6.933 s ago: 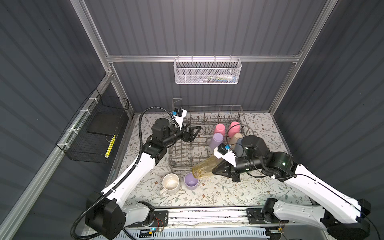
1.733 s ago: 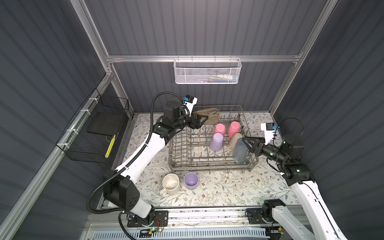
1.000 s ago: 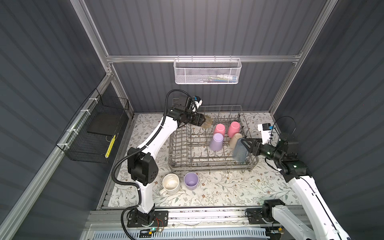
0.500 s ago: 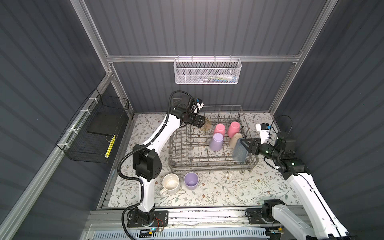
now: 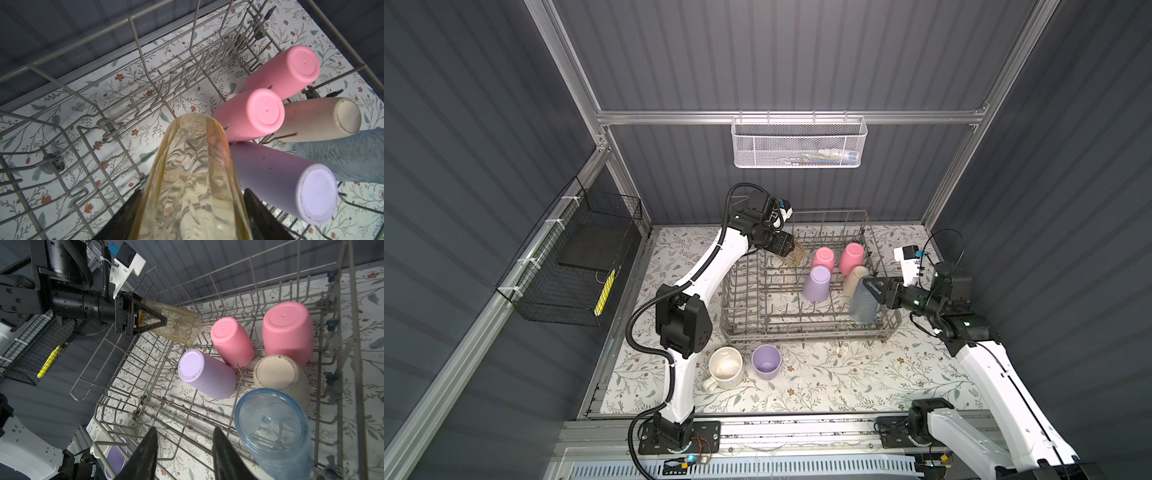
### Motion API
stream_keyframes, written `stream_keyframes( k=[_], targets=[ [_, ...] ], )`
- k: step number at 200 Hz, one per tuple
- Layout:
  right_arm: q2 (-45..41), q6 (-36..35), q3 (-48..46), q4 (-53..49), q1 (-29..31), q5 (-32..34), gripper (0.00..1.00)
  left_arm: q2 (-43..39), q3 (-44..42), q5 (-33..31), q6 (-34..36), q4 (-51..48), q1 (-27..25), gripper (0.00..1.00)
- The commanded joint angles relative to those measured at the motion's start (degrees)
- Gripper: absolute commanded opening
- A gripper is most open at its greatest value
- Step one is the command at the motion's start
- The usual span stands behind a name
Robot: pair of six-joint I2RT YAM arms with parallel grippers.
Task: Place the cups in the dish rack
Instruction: 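Turn the yellow cup mouth-down with the left gripper beside the pink cups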
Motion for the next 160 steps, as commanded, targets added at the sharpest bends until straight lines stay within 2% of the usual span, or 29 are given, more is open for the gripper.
stream_keyframes(
  k=[1, 160],
  targets=[
    [0.36, -0.38, 1.08, 1.22, -0.14, -0.34, 0.44, 2.46, 2.73, -0.61, 1.18, -0.95, -0.98, 0.00],
    [2.30, -0.62, 0.96, 1.46, -0.32, -0.61, 0.45, 10.68, 8.72, -7.60, 2.55, -2.84, -3.37, 0.00]
  ],
)
